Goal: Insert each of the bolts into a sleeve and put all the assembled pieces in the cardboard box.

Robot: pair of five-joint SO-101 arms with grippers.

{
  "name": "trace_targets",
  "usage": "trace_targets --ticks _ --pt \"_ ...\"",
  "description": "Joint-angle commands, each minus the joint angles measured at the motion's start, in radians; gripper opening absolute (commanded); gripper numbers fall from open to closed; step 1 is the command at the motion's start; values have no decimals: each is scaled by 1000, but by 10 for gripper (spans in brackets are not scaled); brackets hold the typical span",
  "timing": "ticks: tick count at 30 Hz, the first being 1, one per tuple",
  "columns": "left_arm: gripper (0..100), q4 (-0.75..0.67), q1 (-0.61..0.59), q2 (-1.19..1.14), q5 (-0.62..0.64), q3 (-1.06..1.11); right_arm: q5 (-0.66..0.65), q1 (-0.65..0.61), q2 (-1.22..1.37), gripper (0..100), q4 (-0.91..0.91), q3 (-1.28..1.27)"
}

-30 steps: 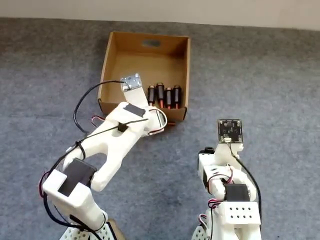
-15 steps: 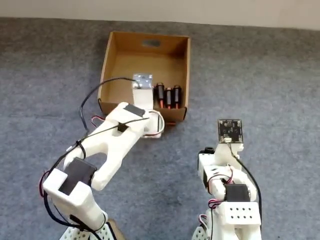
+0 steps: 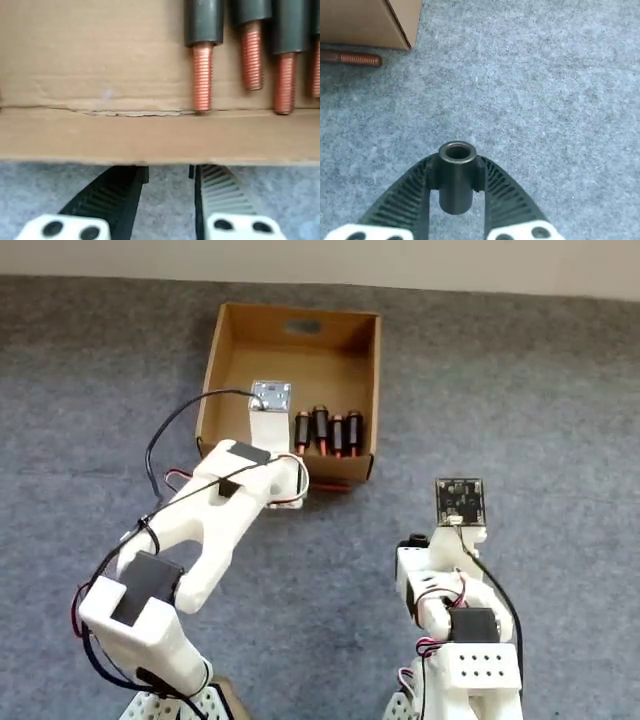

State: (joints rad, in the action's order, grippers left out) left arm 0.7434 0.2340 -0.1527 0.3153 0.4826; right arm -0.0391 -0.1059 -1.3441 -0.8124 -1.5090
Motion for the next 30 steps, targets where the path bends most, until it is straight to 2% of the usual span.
trace_targets --ticks 1,9,13,14,25,27,30 --pt "147 -52 -27 13 -5 -39 11 5 -10 6 18 5" --pt "139 -74 -19 5 -5 -30 11 5 -10 6 18 5" --pt "38 -66 -21 5 -3 -27 11 5 -10 6 18 5" --pt "8 -54 -21 12 -3 -22 11 5 -10 6 18 5" --pt "8 163 -21 19 -6 -24 11 5 -8 6 18 5" --pt "8 203 -21 19 -58 -25 11 5 -8 6 18 5" --pt "8 238 -27 19 -221 -22 11 5 -8 6 18 5"
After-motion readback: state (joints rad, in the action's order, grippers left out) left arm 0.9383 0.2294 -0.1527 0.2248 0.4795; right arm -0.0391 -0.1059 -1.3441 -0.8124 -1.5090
